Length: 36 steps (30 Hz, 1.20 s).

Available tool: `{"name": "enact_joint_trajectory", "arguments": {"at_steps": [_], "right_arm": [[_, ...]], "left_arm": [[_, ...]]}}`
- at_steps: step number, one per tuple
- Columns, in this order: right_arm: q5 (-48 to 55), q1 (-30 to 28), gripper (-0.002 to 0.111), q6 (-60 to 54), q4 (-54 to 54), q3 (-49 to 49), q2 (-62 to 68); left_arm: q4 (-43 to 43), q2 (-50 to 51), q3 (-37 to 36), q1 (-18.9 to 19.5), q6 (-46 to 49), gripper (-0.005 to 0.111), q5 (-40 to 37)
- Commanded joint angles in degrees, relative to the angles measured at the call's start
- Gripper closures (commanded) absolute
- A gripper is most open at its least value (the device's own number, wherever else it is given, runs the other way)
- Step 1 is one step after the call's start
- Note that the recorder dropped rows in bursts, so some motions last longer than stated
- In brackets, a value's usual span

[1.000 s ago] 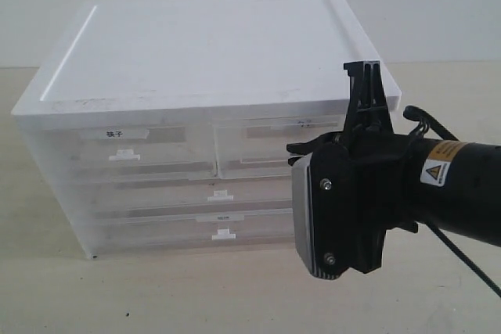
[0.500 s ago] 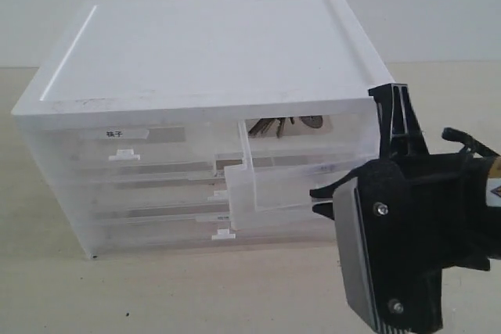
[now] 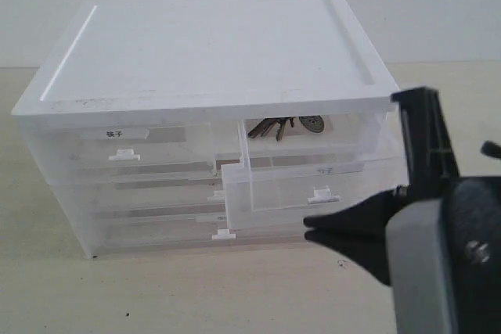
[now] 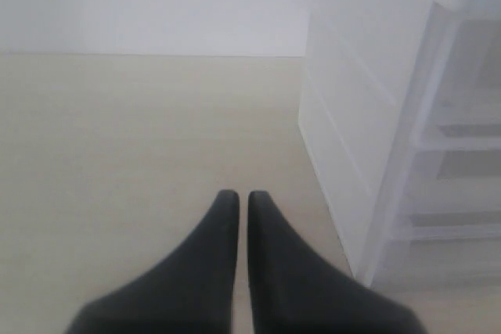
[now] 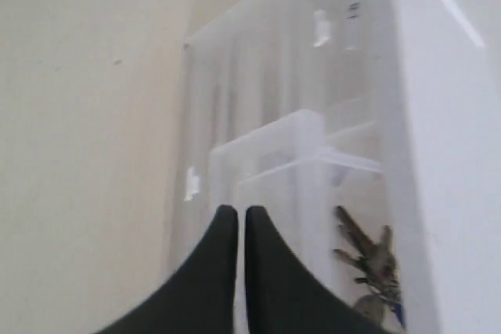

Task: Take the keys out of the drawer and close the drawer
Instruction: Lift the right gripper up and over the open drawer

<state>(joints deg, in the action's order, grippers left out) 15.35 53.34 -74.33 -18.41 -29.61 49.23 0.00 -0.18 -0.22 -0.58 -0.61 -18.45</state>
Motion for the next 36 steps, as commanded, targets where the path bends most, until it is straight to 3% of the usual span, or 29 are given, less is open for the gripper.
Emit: {"name": "enact_joint_trajectory", "arguments": {"at_steps": [1,5,10,17,19,23,36], "right_arm": [[-6.78,-0.26,0.108,15.07,2.65,-0.07,-5.17],[-4.22,-5.77,0.108,25.00,2.98,-3.75,-4.78],[7.89,-15.38,0.106,34.06,5.49,-12.28,0.05],[18.60,-15.65,0.065,34.49,5.97,-19.26,8.10],[20.57,-15.51,0.060,29.79,5.77,-19.67,9.11],[24.06,-15.51,0.059,16.55,5.25,-19.67,9.91],[23.43,-15.51,0.060,15.67,5.62,-19.67,16.06]], "left_arm": [[0.00,0.18,0.22,0.01,0.19,0.102,0.66],[0.00,0.18,0.22,0.01,0.19,0.102,0.66],[0.00,0.18,0.22,0.01,0.19,0.102,0.66],[0.00,0.18,0.22,0.01,0.19,0.102,0.66],[0.00,0.18,0.22,0.01,0.19,0.102,0.66],[0.00,0.18,0.22,0.01,0.19,0.102,0.66],[0.00,0.18,0.22,0.01,0.19,0.102,0.66]]}}
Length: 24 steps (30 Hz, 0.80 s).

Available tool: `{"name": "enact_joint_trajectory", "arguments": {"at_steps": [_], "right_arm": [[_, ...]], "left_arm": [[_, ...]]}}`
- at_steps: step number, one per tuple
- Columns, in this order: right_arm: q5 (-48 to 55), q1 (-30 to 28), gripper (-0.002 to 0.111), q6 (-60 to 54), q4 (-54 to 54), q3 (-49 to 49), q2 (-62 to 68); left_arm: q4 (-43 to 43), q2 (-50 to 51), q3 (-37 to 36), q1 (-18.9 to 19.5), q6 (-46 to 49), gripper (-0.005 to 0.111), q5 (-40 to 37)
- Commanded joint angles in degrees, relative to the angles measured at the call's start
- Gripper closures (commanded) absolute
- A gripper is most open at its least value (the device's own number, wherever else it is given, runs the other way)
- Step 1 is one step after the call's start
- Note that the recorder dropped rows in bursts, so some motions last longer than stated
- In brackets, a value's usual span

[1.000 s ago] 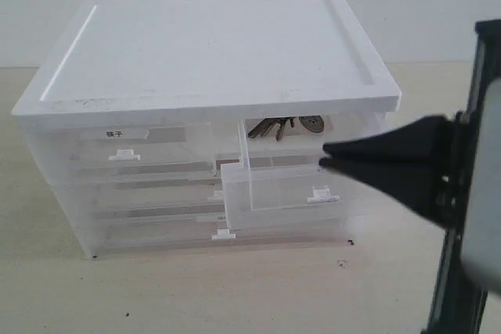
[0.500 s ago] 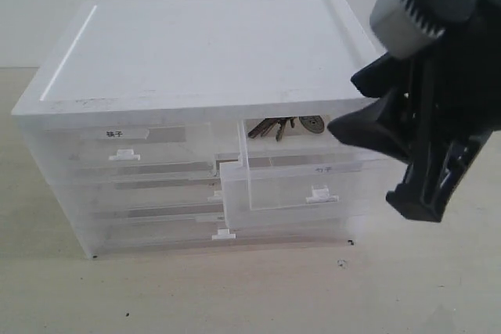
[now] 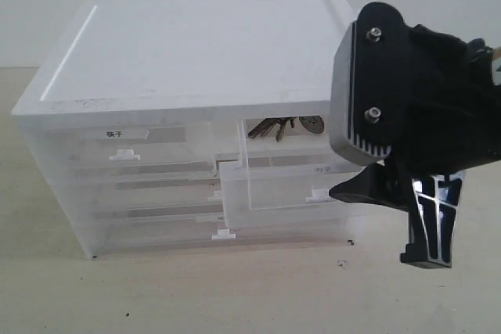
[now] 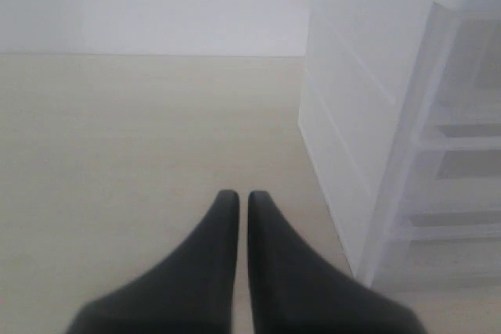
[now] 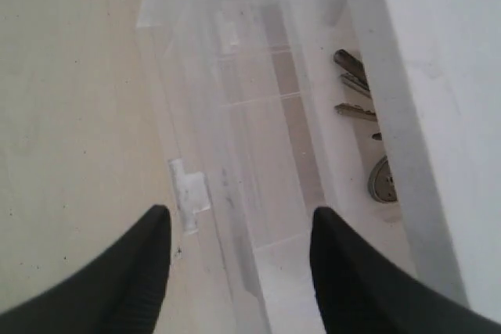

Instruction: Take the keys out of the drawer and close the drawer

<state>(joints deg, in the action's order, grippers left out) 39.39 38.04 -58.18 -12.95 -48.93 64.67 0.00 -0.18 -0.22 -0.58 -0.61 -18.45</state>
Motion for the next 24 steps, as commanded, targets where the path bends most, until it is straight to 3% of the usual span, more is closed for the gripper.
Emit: {"name": "enact_joint_trajectory", "arguments": {"at_steps": [1,4,9,11,18,24], "right_arm": [[-0.50,-0.20,0.060,-0.60,0.07,-0.35,0.62],[0.61,-0.20,0.067,-0.60,-0.55,-0.35,0.62],[3.89,-0.20,0.100,-0.60,-0.82,-0.35,1.19],[4.80,-0.20,0.108,-0.60,-0.82,-0.35,1.90],[7.99,6.36,0.108,-0.91,0.69,-0.35,-1.15],[15.70,6.65,0.108,-0.91,6.13,-0.35,-1.72]], "left_arm": [[0.00,0.18,0.22,0.01,0.19,0.102,0.66],[0.00,0.18,0.22,0.01,0.19,0.102,0.66],[0.00,0.18,0.22,0.01,0.19,0.102,0.66],[0.00,0.18,0.22,0.01,0.19,0.102,0.66],[0.00,0.18,0.22,0.01,0.19,0.102,0.66],[0.00,0.18,0.22,0.01,0.19,0.102,0.66]]}}
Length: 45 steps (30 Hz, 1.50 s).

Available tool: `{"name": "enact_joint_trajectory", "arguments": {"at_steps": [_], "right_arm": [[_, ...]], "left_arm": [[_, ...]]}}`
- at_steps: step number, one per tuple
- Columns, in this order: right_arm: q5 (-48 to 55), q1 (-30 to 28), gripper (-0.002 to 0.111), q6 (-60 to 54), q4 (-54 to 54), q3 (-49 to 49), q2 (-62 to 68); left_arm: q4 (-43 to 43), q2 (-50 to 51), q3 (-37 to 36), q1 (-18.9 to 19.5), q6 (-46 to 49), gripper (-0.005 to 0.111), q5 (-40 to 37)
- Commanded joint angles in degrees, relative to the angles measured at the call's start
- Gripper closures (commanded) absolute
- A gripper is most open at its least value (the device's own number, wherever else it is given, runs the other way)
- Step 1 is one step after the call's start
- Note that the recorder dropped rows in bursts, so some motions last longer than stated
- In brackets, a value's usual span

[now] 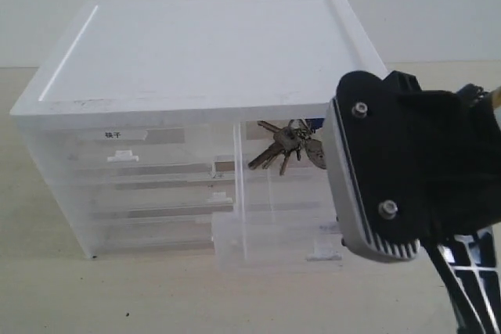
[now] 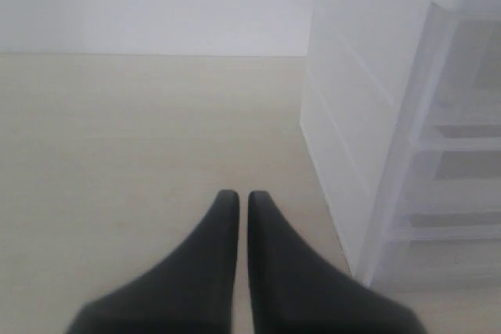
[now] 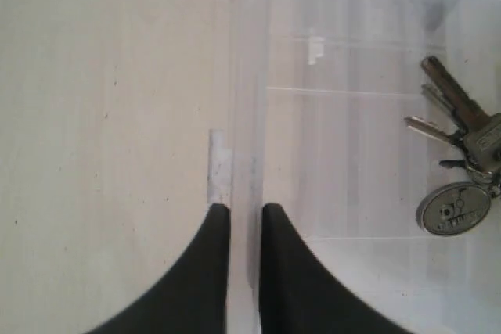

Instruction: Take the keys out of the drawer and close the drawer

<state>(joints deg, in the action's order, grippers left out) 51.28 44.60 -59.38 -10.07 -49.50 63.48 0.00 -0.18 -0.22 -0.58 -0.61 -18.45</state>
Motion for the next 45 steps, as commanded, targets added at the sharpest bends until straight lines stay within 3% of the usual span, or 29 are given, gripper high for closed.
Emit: {"name": "enact_joint_trajectory", "arguments": {"at_steps": [1,7,13,15,20,22,25,28,45], "right_arm": [[3.32,0.09,0.108,0.39,3.14,0.22,-0.47],[3.15,0.09,0.107,1.09,2.83,0.22,-0.47],[3.05,0.09,0.067,2.22,2.11,0.22,-3.53],[1.94,0.09,0.061,2.36,0.83,0.22,-5.38],[-5.56,0.09,0.061,6.74,-5.32,0.22,-10.19],[-10.52,-0.06,0.061,18.53,-3.86,0.22,-10.47],[-14.40,-0.06,0.061,40.56,8.37,0.22,-8.09],[-14.66,-0.06,0.061,53.68,14.69,0.22,-3.98],[-26.68,-0.06,0.061,60.51,14.75,0.22,11.05]], "left_arm": [[0.00,0.18,0.22,0.01,0.19,0.102,0.66],[0.00,0.18,0.22,0.01,0.19,0.102,0.66],[0.00,0.18,0.22,0.01,0.19,0.102,0.66],[0.00,0.18,0.22,0.01,0.19,0.102,0.66],[0.00,0.18,0.22,0.01,0.19,0.102,0.66],[0.00,0.18,0.22,0.01,0.19,0.102,0.66],[0.00,0.18,0.22,0.01,0.19,0.102,0.66],[0.00,0.18,0.22,0.01,0.19,0.102,0.66],[0.00,0.18,0.22,0.01,0.19,0.102,0.66]]}}
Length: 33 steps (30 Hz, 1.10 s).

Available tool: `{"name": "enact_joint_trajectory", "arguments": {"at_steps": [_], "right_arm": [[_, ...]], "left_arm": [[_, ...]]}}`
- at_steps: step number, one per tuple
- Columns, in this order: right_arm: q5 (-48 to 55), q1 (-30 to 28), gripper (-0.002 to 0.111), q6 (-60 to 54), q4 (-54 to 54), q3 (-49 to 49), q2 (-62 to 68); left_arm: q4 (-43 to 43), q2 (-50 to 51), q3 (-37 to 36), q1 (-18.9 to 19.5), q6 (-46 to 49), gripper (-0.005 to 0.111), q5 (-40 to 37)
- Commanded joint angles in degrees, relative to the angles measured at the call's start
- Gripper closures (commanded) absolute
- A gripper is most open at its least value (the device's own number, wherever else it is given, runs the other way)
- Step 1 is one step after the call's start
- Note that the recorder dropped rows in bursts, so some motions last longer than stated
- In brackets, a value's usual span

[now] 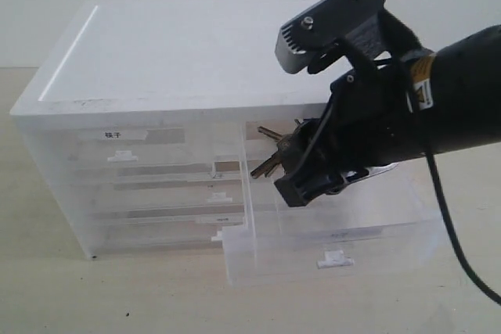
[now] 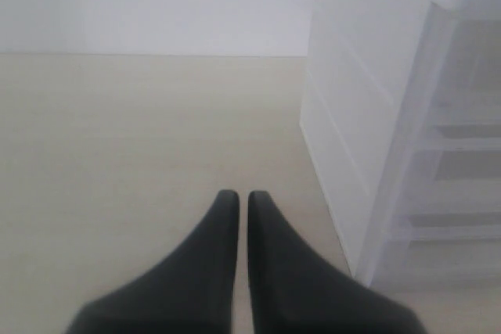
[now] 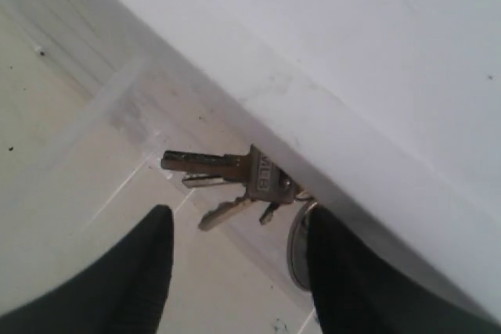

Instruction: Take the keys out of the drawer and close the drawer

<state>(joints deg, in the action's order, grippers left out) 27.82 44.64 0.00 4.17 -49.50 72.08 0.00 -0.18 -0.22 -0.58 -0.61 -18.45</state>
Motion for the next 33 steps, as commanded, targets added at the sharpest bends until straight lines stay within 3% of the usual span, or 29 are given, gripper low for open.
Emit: {"name": "enact_joint_trajectory", "arguments": {"at_steps": [1,9,15,16,24,29,33], "right_arm": [[-3.85,-0.10,0.061,1.32,0.51,0.22,3.30],[-6.46,-0.10,0.064,2.74,0.51,0.22,8.16],[-1.90,-0.10,0.107,1.68,0.51,0.22,6.83],[-1.13,-0.10,0.108,0.87,0.51,0.22,5.80],[7.01,-0.10,0.108,-5.13,-0.99,0.22,-3.32],[15.46,-0.10,0.108,-20.18,-6.37,0.22,-4.69],[10.30,1.50,0.091,-30.11,-9.98,0.22,-6.82]], "left_arm": [[0.00,0.18,0.22,0.01,0.19,0.102,0.66],[0.00,0.18,0.22,0.01,0.19,0.102,0.66],[0.00,0.18,0.22,0.01,0.19,0.102,0.66],[0.00,0.18,0.22,0.01,0.19,0.102,0.66],[0.00,0.18,0.22,0.01,0.19,0.102,0.66],[0.00,0.18,0.22,0.01,0.19,0.102,0.66],[0.00,0.18,0.22,0.01,0.19,0.102,0.66]]}}
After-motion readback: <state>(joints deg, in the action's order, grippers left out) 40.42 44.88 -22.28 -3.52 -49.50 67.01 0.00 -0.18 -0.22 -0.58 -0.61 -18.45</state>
